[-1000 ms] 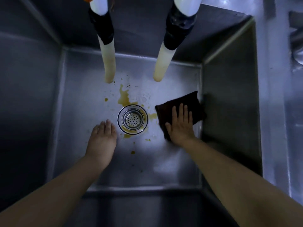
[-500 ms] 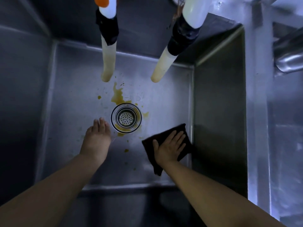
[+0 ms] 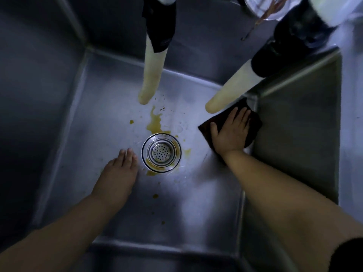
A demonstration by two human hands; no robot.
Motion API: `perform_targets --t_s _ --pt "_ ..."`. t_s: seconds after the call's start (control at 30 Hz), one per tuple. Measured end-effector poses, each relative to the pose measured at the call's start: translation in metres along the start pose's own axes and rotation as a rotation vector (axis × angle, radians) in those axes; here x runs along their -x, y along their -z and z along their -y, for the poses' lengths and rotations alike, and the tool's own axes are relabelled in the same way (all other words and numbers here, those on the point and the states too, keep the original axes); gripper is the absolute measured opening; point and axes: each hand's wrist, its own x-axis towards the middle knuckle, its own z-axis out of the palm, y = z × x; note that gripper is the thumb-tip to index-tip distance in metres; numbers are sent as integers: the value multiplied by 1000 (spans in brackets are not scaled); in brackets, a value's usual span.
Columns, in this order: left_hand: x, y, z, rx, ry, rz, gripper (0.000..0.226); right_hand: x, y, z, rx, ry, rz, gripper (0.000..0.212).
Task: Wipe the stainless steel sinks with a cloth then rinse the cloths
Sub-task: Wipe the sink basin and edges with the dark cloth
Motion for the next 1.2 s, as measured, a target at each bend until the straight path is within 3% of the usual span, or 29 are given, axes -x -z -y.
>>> perform_targets --t_s 0.17,0.33,0.5,0.73,0.9,1.07,1.2 --pt "-3 -3 -5 -28 -10 -2 72 -32 2 5 54 83 -46 90" --pt "0 -1 -5 -23 1 -18 81 -12 -3 33 18 174 -49 86" --pt "2 2 -7 17 17 -36 71 45 -9 28 0 381 -43 84" --pt "4 1 -6 4 8 -17 75 170 -28 3 -8 475 59 85" --pt "1 1 -6 4 12 -26 79 202 -31 3 -9 342 92 99" --pt "-1 -1 -2 20 13 -31 76 125 -21 24 -33 108 56 97" --pt "-1 -3 -2 50 16 -49 75 48 -12 37 -31 82 -30 93"
